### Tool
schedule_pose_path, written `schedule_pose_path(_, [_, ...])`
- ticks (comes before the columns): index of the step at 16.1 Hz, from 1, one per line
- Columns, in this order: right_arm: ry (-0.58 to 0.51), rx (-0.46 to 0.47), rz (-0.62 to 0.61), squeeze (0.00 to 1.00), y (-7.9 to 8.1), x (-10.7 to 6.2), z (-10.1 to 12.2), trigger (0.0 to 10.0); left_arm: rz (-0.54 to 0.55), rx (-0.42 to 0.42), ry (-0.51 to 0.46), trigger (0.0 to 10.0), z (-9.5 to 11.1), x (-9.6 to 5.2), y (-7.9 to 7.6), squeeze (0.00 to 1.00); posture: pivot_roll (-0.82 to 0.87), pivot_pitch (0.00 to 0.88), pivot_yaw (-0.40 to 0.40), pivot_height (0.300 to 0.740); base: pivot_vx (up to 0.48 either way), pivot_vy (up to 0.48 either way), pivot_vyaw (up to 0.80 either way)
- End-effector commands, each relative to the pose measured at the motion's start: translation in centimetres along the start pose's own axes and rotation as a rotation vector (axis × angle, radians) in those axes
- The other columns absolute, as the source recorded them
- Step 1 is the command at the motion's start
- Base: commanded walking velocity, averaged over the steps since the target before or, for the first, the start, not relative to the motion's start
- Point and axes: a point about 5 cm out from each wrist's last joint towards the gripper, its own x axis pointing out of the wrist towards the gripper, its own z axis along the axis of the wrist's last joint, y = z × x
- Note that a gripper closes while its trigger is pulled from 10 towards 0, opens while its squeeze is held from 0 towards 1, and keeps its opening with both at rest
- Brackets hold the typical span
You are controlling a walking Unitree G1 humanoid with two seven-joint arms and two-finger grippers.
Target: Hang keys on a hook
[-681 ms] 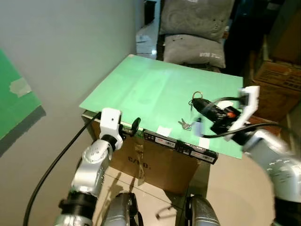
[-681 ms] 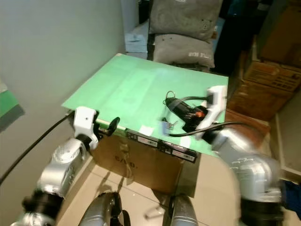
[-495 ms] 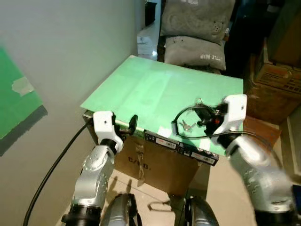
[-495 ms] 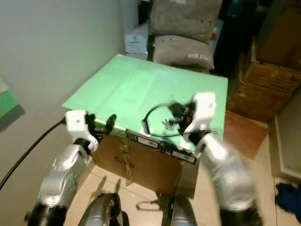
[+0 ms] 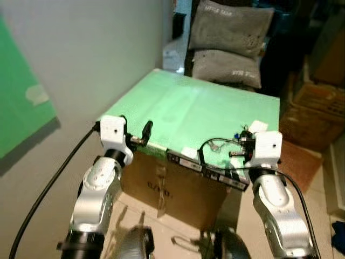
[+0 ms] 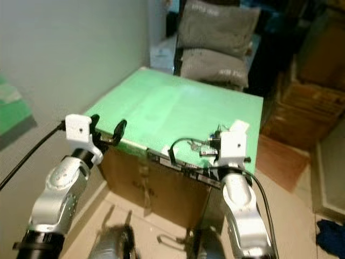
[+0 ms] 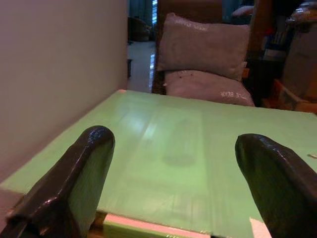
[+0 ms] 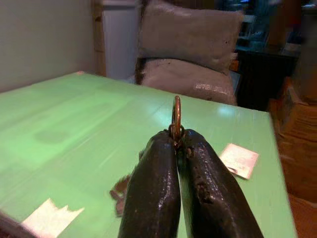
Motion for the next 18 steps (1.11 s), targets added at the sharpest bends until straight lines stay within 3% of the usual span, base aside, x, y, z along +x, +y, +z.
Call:
schedule_pose_path(1, [-0.006, 0.005, -0.021, 0.00, -0.3, 0.1, -0.3, 0.0, -0.028, 0.027, 0.000, 10.0, 0.2, 0.0, -0.4, 0.00, -0.07, 0.000, 0.041, 0.661, 0.000, 0.480, 0.00])
schedule_pose_path(5, [-0.005, 0.041, 0.040, 0.00, 0.5, 0.9, -0.5, 0.0, -0.025, 0.032, 0.020, 10.0, -0.2, 0.1, -0.7, 0.00, -0.07, 0.000, 0.036, 0.661, 0.000, 0.219, 0.36])
schedule_pose_path(9, [0.003, 0.064, 0.130, 0.00, 2.0, 1.2, -0.8, 0.0, -0.003, -0.031, 0.032, 10.0, -0.7, -0.3, -1.0, 0.00, -0.05, 0.000, 0.024, 0.661, 0.000, -0.441, 0.66])
schedule_pose_path(13, [0.007, 0.038, 0.154, 0.00, 2.1, 1.8, -0.8, 0.0, 0.009, 0.000, 0.049, 10.0, -1.4, -0.7, -1.3, 0.00, -0.05, 0.000, 0.020, 0.661, 0.000, -0.240, 0.62])
schedule_pose_path(16, [0.006, 0.062, 0.156, 0.00, 1.9, 2.1, -0.9, 0.0, 0.148, -0.012, 0.067, 10.0, -1.8, -1.0, 0.0, 0.00, -0.04, 0.000, 0.020, 0.661, 0.000, 0.000, 0.60])
schedule_pose_path(17, [0.015, 0.074, 0.164, 0.00, 1.9, 1.9, -1.2, 0.0, 0.258, -0.072, 0.091, 10.0, -2.5, -1.9, 1.2, 0.00, -0.04, 0.000, 0.017, 0.661, 0.000, 0.450, 0.61])
schedule_pose_path(18, [0.020, 0.078, 0.169, 0.00, 2.0, 1.8, -1.3, 0.0, 0.278, -0.073, 0.099, 10.0, -2.7, -2.2, 1.5, 0.00, -0.04, 0.000, 0.016, 0.661, 0.000, 0.454, 0.60])
